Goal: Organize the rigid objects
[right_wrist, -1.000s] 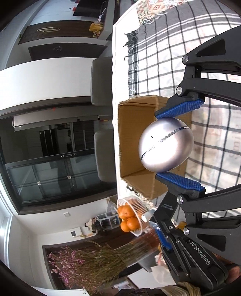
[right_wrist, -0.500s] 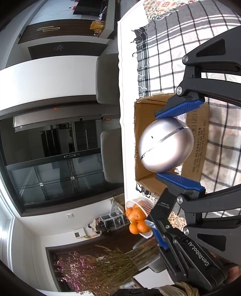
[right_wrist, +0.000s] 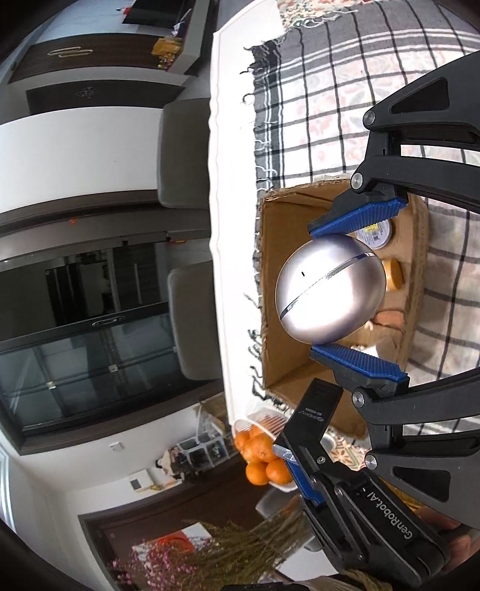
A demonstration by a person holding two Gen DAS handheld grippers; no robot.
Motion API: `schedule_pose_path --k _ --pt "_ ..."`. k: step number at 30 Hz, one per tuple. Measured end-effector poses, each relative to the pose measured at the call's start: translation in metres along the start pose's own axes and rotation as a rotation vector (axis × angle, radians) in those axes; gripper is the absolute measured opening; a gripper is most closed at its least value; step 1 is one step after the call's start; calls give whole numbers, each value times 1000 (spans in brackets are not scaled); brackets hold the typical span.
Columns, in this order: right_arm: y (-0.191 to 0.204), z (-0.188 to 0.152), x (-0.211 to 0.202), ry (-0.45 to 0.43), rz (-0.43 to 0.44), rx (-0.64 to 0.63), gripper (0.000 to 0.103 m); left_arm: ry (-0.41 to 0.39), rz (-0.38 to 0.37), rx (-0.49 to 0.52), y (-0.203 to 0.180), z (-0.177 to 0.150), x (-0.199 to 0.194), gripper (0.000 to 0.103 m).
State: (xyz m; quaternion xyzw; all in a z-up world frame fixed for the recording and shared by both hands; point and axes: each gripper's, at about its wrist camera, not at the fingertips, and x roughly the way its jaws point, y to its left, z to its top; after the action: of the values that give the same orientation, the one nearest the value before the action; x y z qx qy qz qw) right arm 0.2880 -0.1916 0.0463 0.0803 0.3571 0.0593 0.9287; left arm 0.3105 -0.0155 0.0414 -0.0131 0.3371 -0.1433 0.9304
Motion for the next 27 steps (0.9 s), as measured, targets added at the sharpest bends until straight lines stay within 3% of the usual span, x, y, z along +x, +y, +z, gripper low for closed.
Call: schedule_pose_path --k 9,18,25,27 --pt "-11 -3 33 110 -30 3 60 115 1 7 1 -5 36 24" --pt "-13 -8 51 183 -66 -8 61 209 48 -8 6 -12 56 24" --pt "-11 -8 45 184 -94 -21 63 191 91 -3 6 -14 44 58" --pt "-11 -8 40 180 -97 -19 63 177 104 -4 6 -14 36 61"
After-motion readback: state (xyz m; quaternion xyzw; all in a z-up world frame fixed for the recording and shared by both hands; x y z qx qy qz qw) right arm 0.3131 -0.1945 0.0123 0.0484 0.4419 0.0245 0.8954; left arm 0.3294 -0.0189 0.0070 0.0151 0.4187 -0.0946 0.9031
